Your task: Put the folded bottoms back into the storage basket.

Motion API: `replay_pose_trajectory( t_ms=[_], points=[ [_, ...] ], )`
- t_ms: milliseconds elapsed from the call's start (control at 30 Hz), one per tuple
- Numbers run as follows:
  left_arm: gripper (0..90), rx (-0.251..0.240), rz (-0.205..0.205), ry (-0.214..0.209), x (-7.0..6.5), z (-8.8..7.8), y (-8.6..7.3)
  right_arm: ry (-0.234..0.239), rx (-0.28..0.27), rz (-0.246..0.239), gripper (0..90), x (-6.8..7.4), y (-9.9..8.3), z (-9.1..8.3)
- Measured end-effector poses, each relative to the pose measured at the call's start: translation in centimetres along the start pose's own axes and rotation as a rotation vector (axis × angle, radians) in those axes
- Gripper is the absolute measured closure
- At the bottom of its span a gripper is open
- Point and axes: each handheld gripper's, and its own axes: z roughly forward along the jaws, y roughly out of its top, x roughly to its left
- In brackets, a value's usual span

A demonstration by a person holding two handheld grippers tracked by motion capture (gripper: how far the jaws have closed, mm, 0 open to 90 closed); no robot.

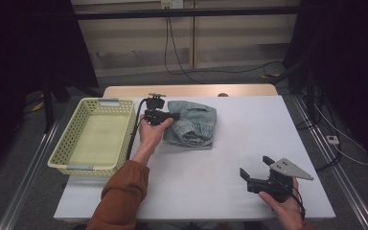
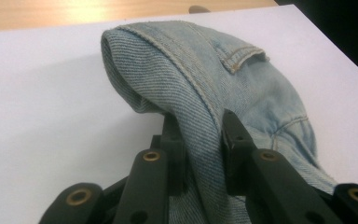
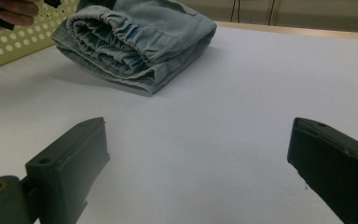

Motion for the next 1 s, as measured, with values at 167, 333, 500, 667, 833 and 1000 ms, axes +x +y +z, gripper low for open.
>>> replay_pose_trajectory(
  t_ms=[167, 333, 500, 667, 833, 1000],
  points=[
    [75.5, -0.015, 0.037, -0.003, -0.7, -1.0, 0.1, -0.002, 0.003, 0.001, 5.3, 0.0, 0.0, 0.0],
    [75.7, -0.031, 0.055, -0.008, -1.4, -2.0, 0.4, -0.003, 0.000, -0.001, 5.2, 0.0, 0.0, 0.0],
    [76.0, -0.026, 0.098, 0.006, -2.0, -2.8, 0.5, -0.003, -0.002, 0.001, 5.0, 0.0, 0.0, 0.0],
    [76.1, -0.040, 0.122, 0.008, -2.5, -3.7, 0.5, -0.006, -0.004, 0.006, 5.1, 0.0, 0.0, -0.1],
    [76.2, -0.039, 0.148, 0.002, -2.7, -4.4, 0.7, -0.003, -0.008, 0.003, 5.0, 0.0, 0.0, -0.2],
    [76.3, -0.044, 0.170, 0.009, -2.7, -5.1, 0.7, 0.002, -0.005, 0.003, 5.0, 0.1, 0.0, -0.2]
  ],
)
